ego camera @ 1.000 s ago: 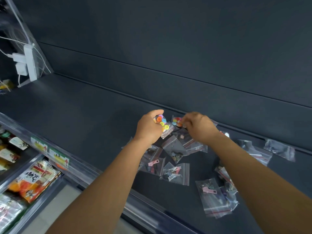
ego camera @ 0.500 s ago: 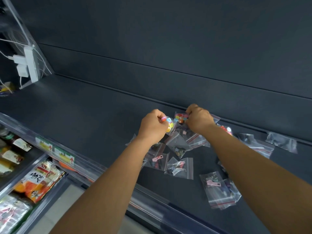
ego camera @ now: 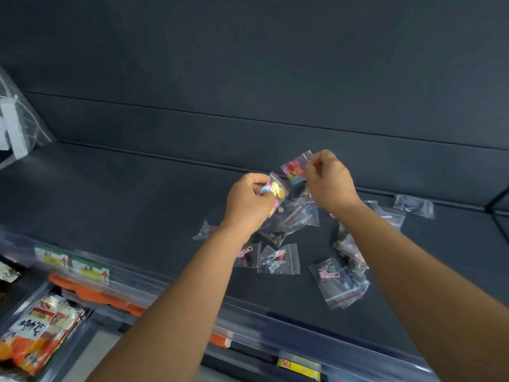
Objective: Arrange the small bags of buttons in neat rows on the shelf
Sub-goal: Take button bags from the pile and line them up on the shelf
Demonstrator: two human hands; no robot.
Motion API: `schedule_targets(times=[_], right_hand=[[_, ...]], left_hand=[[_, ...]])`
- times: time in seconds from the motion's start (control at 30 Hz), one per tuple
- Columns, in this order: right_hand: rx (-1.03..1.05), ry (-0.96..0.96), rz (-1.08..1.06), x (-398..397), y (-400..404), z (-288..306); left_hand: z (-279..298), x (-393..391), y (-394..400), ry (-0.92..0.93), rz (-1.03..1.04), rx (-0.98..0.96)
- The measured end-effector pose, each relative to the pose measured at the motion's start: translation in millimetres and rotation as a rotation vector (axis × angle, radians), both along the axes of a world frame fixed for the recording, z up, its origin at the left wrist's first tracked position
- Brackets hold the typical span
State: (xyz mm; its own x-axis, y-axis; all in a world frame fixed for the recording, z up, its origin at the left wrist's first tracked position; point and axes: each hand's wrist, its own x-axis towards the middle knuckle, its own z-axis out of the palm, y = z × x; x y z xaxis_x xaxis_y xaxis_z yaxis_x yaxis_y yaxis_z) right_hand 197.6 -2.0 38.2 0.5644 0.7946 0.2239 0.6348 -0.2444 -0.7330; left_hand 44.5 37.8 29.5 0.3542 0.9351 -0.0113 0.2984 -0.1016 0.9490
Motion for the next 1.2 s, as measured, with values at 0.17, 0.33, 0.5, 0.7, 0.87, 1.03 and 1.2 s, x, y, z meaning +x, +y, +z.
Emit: schedule_targets(times=[0.17,0.33,0.5,0.7,0.87,1.03,1.2], right_hand=[[0.099,0.077,-0.120,10,-64,9],[0.161,0.145,-0.251,30,-130,8],[0.195,0.238,-0.398,65,-201,10],[0.193,0.174,-0.501,109,-296,11],[0.173,0.164,-0.566,156,-378,8],[0.153,0.232,-0.578,204,-453,9],[0.140,0.182,-0.613,249,-510,11]], left_hand=[[6,32,-33,-0.020,-0.145,0.011],[6,75,-81,-0.075,-0.306,-0.029],[4,119,-136,-0.061,-0.438,-0.052],[5,171,-213,-0.075,-0.569,-0.073],[7,219,-293,-0.068,-0.611,-0.051],[7,272,-372,-0.029,-0.630,-0.039],[17,325,-435,-0.028,-0.649,-0.031]])
